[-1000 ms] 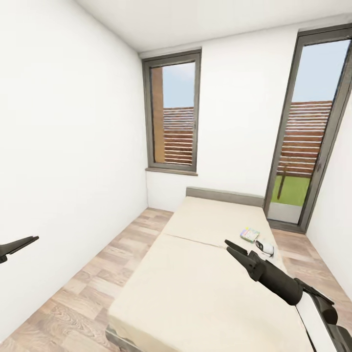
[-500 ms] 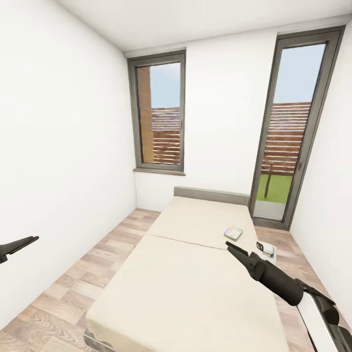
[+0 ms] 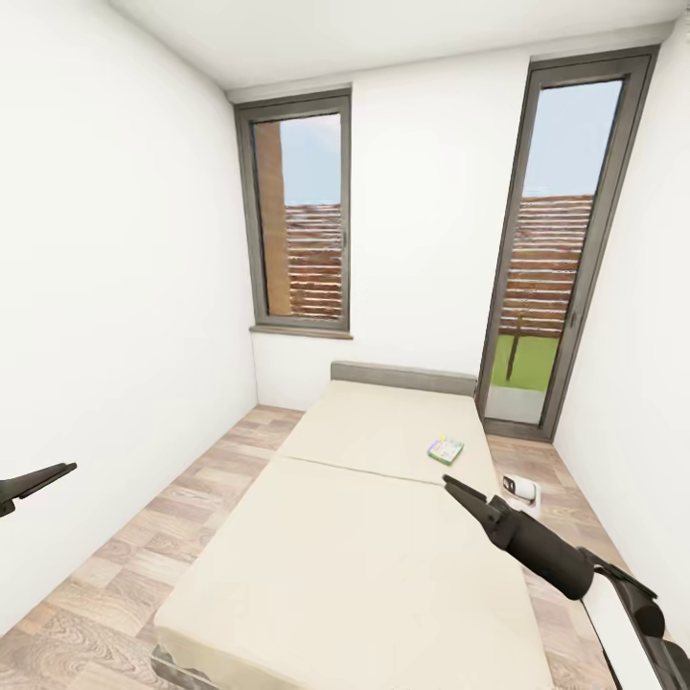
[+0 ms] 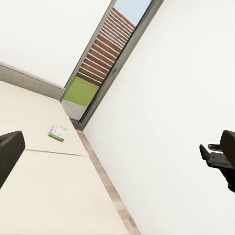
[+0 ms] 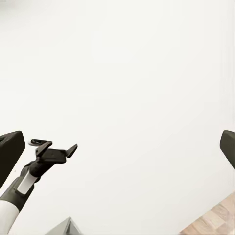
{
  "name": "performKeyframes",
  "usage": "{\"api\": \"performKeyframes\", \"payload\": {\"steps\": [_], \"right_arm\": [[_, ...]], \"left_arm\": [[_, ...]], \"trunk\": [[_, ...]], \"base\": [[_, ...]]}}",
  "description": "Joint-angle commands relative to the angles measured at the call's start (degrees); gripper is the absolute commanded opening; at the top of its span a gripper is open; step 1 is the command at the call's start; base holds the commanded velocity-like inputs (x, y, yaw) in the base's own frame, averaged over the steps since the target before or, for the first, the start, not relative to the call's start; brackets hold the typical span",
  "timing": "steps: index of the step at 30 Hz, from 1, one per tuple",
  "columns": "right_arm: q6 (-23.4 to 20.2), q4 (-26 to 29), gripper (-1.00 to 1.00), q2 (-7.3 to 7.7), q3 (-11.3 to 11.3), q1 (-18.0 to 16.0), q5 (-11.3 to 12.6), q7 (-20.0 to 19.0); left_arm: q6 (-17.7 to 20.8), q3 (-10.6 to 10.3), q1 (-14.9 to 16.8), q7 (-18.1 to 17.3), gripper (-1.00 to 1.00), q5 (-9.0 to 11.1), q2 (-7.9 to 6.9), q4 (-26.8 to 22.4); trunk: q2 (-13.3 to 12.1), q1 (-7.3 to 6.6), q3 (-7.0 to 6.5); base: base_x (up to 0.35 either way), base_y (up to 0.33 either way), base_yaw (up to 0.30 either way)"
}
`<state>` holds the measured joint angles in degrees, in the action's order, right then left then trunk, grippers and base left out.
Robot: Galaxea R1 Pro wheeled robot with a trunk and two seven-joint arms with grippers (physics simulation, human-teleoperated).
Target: Put all the toys in the child's room - the three board games (two on the bed and one on the table), the two jigsaw puzzles on the table, and the tennis ball on the table - inside the toy box on the table in the child's room.
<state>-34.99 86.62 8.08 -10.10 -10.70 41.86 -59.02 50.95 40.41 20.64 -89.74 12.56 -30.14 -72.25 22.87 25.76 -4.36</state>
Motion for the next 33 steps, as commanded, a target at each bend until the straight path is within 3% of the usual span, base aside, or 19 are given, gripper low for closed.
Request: {"api": "performKeyframes", "payload": {"steps": [1, 10, 17, 21, 28, 33], "right_arm": [[-0.42, -0.07, 1.00, 0.01, 0.00, -0.02, 0.34, 0.27], [-0.37, -2.13, 1.00, 0.15, -0.53, -0.09, 0.46, 6.95], [-0.49, -4.76, 1.00, 0.33, -4.31, -0.16, 1.07, 17.65], [-0.59, -5.87, 1.00, 0.86, -6.62, -0.14, 1.23, 23.29], [-3.45, -5.99, 1.00, 0.83, -9.87, -0.12, 1.24, 25.35], [-4.72, -6.08, 1.00, 0.81, -10.59, -0.17, 1.35, 25.43]], "left_arm": [[0.60, 0.02, 0.01, -0.26, 1.00, -0.08, -0.01, 0.00], [0.56, -0.04, 0.01, -0.26, 1.00, -0.08, 0.00, 0.00], [0.43, -0.02, 0.01, -0.26, 1.00, -0.15, 0.06, 0.00], [0.39, -1.90, 0.01, -0.26, 1.00, -0.24, 0.08, 0.00], [0.38, -3.97, 0.01, -0.26, 1.00, -0.33, 0.07, -0.02], [0.38, -4.27, 0.01, -0.26, 1.00, -0.34, 0.07, 0.00]], "trunk": [[0.05, 0.02, 0.11], [0.05, 0.02, 0.82], [0.05, 0.02, 1.37], [0.05, 0.02, 1.51], [0.05, 0.02, 1.57], [0.05, 0.02, 1.58]], "base": [[0.000, -0.003, -0.120], [0.000, -0.001, -0.127], [0.000, 0.000, -0.129], [0.000, 0.000, -0.061], [0.000, 0.000, -0.014], [0.000, 0.000, -0.002]]}}
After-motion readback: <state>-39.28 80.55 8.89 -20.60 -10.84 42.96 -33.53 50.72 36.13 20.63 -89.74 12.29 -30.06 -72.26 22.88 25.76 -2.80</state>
